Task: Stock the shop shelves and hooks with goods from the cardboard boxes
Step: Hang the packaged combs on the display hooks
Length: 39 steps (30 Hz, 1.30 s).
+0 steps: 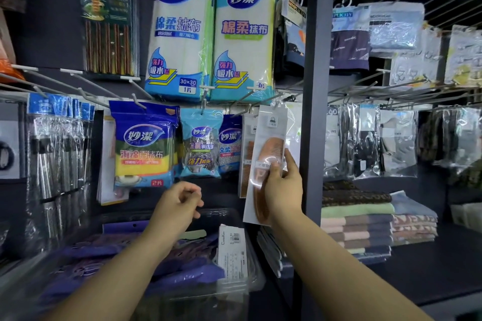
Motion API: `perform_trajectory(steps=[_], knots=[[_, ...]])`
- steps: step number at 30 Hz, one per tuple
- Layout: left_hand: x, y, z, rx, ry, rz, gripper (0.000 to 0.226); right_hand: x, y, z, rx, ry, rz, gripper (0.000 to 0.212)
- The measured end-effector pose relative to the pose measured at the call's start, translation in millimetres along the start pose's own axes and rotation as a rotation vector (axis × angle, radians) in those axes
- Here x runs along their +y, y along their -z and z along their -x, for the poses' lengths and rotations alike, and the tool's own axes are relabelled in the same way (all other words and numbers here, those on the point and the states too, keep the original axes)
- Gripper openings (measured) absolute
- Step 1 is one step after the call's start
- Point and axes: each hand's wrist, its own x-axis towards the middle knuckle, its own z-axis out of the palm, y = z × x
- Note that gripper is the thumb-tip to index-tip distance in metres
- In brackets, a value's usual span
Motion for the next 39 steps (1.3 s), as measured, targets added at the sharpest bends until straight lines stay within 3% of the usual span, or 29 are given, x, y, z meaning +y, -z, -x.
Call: perform_trajectory(steps=[6, 10, 17, 27, 30, 34, 39], knots=[[0, 3, 5, -0.007, 0.013, 0.008, 0.014, 1, -11, -14, -0.023, -0.070, -0.001, 0.046], [-2, 8, 7, -0.018, 0.015, 0.004, 0.014, 6, -23, -34, -0.051, -0.222, -0.003, 0.054], [-18, 14, 3, 0.009, 0.064, 0.055, 0.013, 21, -42, -69, -0.039, -0.218, 0.063, 0.043], [-36, 22, 3, 0.034, 0.106, 0.120, 0.012, 41, -60, -92, 0.011, -0.179, 0.162, 0.047], [-36, 21, 4, 0.036, 0.104, 0.101, 0.012, 31, -50, -62, -0.015, -0.075, 0.249, 0.050], [-25, 18, 17, 0.045, 0.060, 0.092, 0.015, 27, -15, 15, -0.246, 0.183, 0.253, 0.049], [-17, 3, 95, 0.008, -0.102, 0.116, 0.017, 61, 89, 101, -0.390, 0.164, 0.112, 0.029]])
